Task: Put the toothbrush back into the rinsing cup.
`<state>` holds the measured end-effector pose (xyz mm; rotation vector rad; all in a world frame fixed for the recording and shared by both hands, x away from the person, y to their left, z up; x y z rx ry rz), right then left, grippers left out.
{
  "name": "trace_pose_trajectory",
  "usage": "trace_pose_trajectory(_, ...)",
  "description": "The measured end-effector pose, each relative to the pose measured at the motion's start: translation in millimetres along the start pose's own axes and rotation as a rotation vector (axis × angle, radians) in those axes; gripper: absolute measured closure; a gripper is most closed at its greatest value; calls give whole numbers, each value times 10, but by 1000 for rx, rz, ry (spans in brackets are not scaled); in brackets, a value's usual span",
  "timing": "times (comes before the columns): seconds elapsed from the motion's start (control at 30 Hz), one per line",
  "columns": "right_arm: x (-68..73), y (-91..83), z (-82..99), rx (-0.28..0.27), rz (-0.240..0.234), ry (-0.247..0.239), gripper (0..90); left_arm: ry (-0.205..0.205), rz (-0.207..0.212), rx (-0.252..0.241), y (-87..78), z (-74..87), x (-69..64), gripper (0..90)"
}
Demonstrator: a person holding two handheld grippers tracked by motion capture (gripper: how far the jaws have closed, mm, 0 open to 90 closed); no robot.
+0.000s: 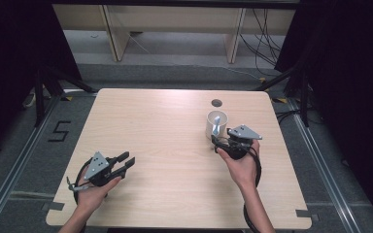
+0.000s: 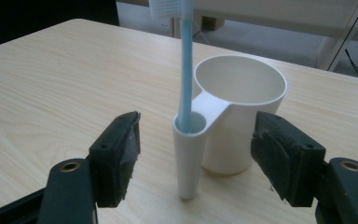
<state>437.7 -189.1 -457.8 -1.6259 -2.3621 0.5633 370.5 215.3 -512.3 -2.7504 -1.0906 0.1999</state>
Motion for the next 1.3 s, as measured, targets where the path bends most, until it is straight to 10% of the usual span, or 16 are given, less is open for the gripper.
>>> trace_pose_trajectory(0.5,-198,-317,332,21,7,-23,379,-14,-15,-4,-30,13,37,605)
trace_pose_trajectory(1.3,-268,-796,946,-11,67,138,384,-30,-44,-18,-57,58,75,554)
Point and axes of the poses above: each handheld gripper's, and its own axes: y roughly forward along the jaws, z roughly out of its underside, x roughly to its left, the point moved 2 cm from there along y, roughly forward along the jaws, and after that the axes turned 7 degrees about z, right-handed, at the moved point
